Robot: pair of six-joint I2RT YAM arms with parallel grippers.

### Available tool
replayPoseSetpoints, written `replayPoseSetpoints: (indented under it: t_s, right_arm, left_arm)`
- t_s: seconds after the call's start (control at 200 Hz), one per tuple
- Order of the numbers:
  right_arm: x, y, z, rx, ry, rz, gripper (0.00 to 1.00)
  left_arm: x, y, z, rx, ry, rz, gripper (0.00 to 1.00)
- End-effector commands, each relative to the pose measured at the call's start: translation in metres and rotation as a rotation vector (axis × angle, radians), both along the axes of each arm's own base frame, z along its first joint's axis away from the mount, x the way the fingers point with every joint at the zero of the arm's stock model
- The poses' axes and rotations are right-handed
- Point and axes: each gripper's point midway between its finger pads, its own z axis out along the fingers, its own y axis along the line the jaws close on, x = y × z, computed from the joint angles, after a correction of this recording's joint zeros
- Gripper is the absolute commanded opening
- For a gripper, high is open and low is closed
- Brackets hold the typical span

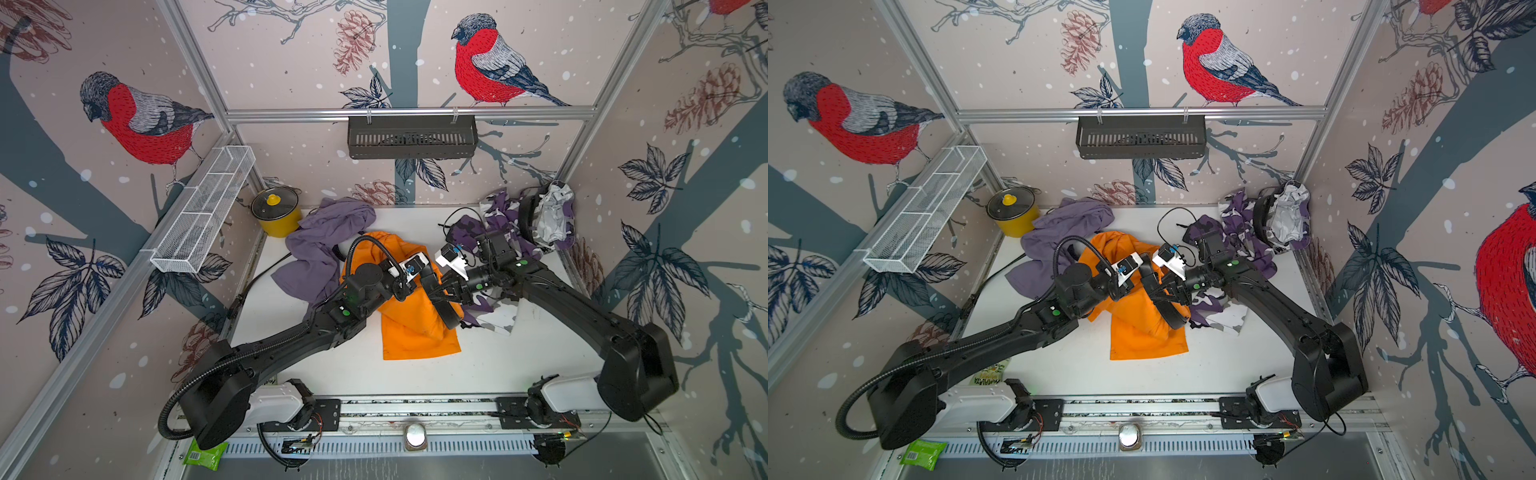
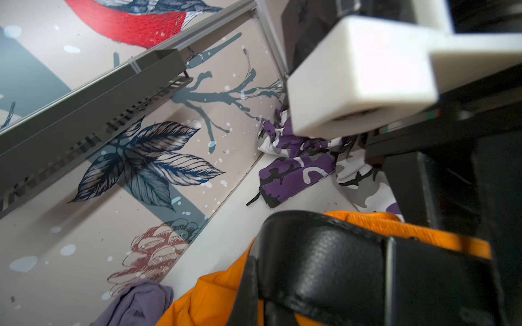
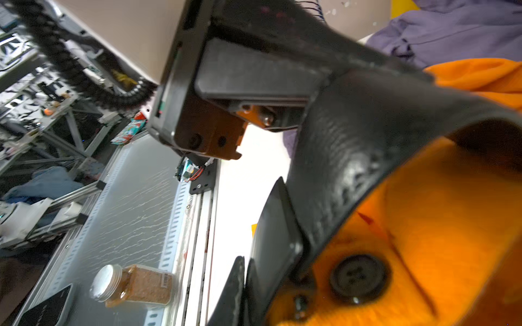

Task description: Remove the belt from the trousers

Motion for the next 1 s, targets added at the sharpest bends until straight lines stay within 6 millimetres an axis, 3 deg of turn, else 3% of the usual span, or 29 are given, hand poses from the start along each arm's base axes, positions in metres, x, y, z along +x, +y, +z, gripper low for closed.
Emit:
replayPoseSetpoints:
  t_s: [0.0,0.13,0.28,0.36,0.4,0.655,0.685,0.775,0.825,0.916,0.996]
  right_arm:
    - [0.023,-0.007,-0.009,-0.107,-0.002,-0.16,0.45]
    - [0.04,-0.007,0.007,-0.151,-0.153,-0.33,0.73]
    - [0.053,-0.024,0.042,-0.139,-0.407,-0.658,0.88]
    - [0.051,-0.024,0.052,-0.122,-0.496,-0.738,0.93]
    - [0.053,-0.021,0.052,-0.124,-0.514,-0.752,0.95]
    - [0.073,0.014,0.032,-0.145,-0.547,-0.686,0.97]
    - [0.076,0.021,0.02,-0.176,-0.542,-0.661,0.98]
    - [0.076,0.036,0.014,-0.19,-0.598,-0.599,0.98]
    - [0.08,0.039,0.013,-0.193,-0.624,-0.587,0.97]
    - [0.087,0.041,0.019,-0.178,-0.649,-0.551,0.87]
    - [0.09,0.043,0.024,-0.157,-0.658,-0.477,0.67]
  left_arm:
    - [0.032,0.034,0.018,-0.1,0.037,0.275,0.0]
    - [0.047,0.044,-0.002,-0.07,0.183,0.381,0.0]
    - [0.054,0.055,-0.019,-0.087,0.311,0.468,0.0]
    - [0.053,0.062,-0.031,-0.086,0.368,0.5,0.0]
    - [0.054,0.062,-0.02,-0.118,0.372,0.502,0.0]
    - [0.041,0.078,-0.021,-0.17,0.453,0.553,0.0]
    - [0.039,0.08,-0.021,-0.18,0.46,0.557,0.0]
    - [0.034,0.083,-0.018,-0.208,0.472,0.556,0.0]
    - [0.029,0.086,-0.03,-0.199,0.494,0.561,0.0]
    - [0.023,0.091,-0.041,-0.19,0.529,0.575,0.0]
    - [0.016,0.094,-0.051,-0.189,0.578,0.582,0.0]
